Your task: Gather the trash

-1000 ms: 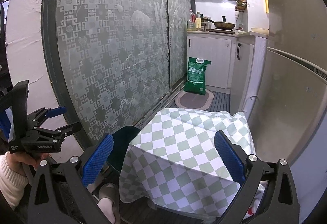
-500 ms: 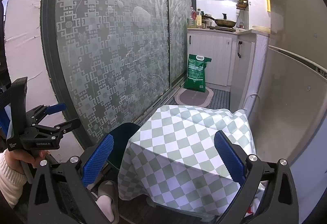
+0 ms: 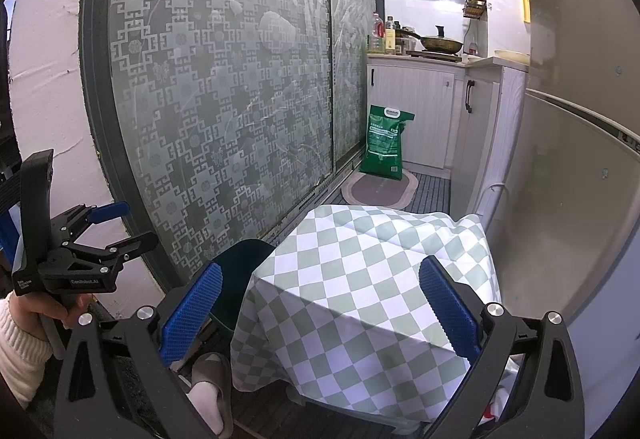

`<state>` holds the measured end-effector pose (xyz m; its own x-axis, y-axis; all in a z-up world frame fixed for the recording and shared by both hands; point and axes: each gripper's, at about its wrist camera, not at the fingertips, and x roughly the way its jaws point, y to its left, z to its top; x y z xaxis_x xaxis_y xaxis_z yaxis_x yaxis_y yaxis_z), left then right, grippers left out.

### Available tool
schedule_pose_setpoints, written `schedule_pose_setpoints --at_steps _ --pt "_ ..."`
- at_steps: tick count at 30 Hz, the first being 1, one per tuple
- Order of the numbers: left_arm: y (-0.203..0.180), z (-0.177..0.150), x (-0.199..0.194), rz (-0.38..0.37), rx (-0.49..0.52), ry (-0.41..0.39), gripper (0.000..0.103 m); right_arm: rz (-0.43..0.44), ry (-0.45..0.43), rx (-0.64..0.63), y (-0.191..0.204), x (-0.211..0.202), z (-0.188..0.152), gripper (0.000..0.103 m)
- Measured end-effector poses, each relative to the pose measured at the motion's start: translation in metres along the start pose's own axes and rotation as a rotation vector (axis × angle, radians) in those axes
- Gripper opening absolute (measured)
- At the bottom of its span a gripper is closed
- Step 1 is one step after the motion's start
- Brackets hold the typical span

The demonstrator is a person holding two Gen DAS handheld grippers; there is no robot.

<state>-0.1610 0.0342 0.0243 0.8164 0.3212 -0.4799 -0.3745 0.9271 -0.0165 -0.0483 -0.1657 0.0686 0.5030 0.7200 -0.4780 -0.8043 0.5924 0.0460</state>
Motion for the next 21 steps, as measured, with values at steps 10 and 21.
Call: schedule_pose_setpoints --at_steps 10,21 --pt "0.0001 0.0001 0.0003 0.000 0.000 0.002 0.100 0.001 0.001 -0.001 -0.0014 0.0011 -0.0007 0.100" --pt "-0.0011 0.0004 -0.0003 -0.001 0.000 -0.002 0.100 -0.001 0.001 0.003 -0.0022 0.0001 -0.0010 0.100"
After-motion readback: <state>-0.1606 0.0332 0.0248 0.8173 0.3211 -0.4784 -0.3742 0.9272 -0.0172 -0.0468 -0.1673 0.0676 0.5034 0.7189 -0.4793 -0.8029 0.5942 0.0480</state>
